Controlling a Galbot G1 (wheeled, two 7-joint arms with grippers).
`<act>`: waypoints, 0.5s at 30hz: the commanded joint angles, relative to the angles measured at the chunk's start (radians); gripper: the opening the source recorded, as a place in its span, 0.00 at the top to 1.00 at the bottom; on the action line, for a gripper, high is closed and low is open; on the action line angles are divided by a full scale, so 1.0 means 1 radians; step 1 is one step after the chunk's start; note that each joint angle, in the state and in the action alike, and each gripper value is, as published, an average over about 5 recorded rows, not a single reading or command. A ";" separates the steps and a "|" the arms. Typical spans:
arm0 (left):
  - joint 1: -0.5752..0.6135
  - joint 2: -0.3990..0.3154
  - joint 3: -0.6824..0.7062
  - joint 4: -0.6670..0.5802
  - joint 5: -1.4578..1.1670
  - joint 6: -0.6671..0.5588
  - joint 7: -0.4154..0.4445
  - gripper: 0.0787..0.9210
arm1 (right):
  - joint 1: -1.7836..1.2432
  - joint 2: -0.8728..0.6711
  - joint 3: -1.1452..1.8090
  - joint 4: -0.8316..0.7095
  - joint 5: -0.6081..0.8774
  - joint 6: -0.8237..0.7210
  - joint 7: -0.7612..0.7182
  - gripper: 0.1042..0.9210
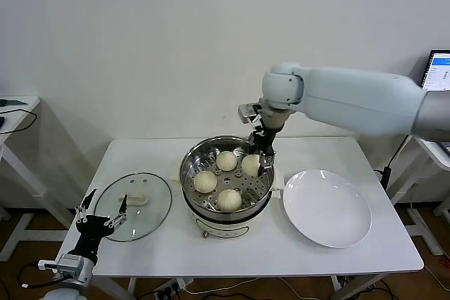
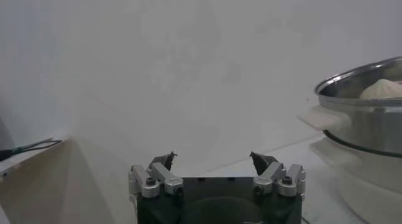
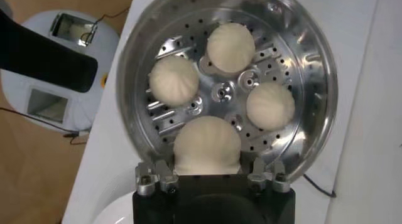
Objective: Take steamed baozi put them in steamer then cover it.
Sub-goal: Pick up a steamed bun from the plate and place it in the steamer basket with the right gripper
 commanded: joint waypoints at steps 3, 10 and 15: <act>0.000 -0.003 -0.003 0.005 0.000 -0.001 0.001 0.12 | -0.106 0.067 0.012 -0.095 -0.076 0.003 0.000 0.30; 0.000 -0.004 -0.004 0.002 0.000 -0.002 0.001 0.12 | -0.126 0.076 0.015 -0.109 -0.096 0.003 0.000 0.30; 0.002 -0.004 -0.005 0.001 -0.001 -0.002 0.002 0.12 | -0.136 0.082 0.025 -0.123 -0.106 0.003 0.004 0.30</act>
